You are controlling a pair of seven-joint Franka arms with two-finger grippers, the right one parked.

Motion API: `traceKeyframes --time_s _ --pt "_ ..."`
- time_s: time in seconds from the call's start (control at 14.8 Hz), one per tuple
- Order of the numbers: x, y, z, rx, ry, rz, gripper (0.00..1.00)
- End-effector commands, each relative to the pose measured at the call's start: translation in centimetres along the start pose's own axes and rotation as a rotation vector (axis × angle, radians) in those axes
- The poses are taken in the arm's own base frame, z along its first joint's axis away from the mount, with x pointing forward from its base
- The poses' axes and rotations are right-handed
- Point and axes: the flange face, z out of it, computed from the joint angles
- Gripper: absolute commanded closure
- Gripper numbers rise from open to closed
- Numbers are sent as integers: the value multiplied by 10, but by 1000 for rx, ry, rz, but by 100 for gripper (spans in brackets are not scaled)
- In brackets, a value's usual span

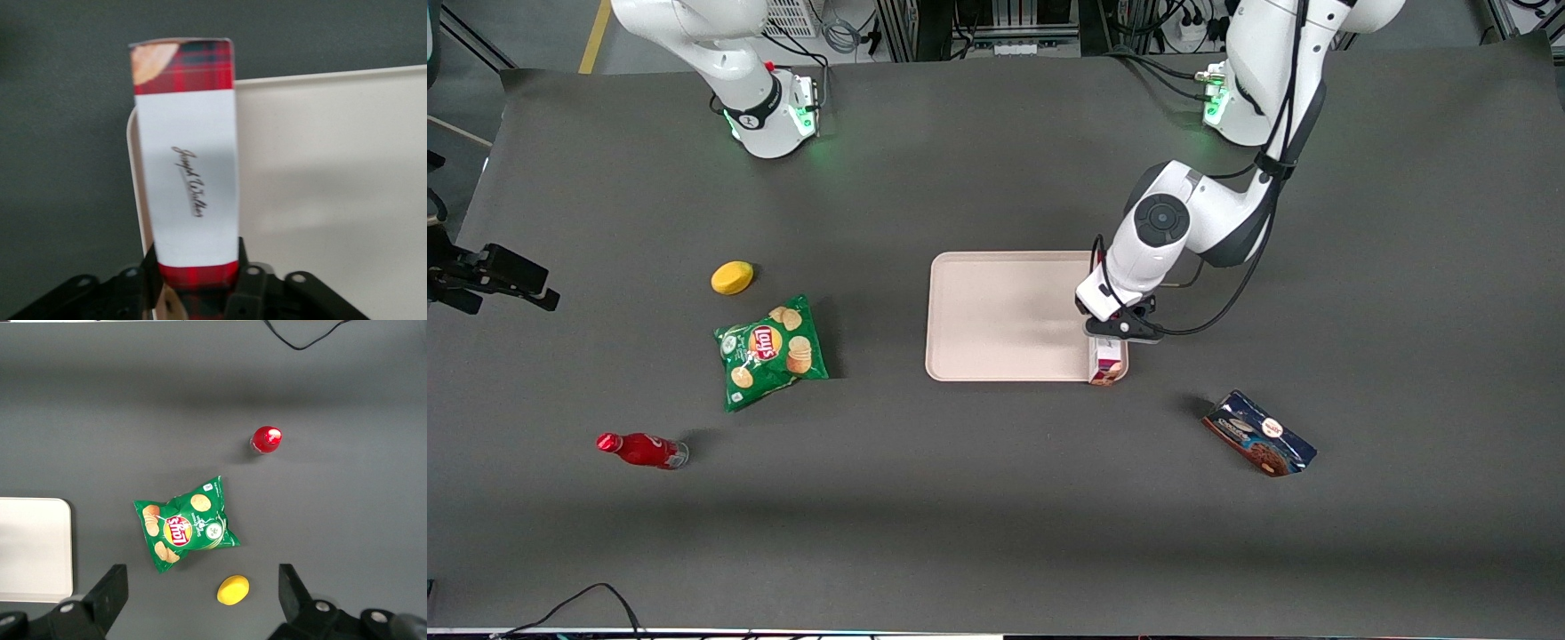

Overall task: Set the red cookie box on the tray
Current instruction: 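Lower the cookie box onto the tray beside its rim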

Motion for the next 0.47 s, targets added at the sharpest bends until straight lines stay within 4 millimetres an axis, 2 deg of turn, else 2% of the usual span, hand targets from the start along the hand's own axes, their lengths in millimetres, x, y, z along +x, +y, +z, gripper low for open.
traceKeyframes --time_s 0.0,0.2,0.41 --pt "3 -3 -4 16 16 -17 0" --pt "15 -12 -24 16 43 -36 0" --pt "46 -41 -77 54 20 -32 0"
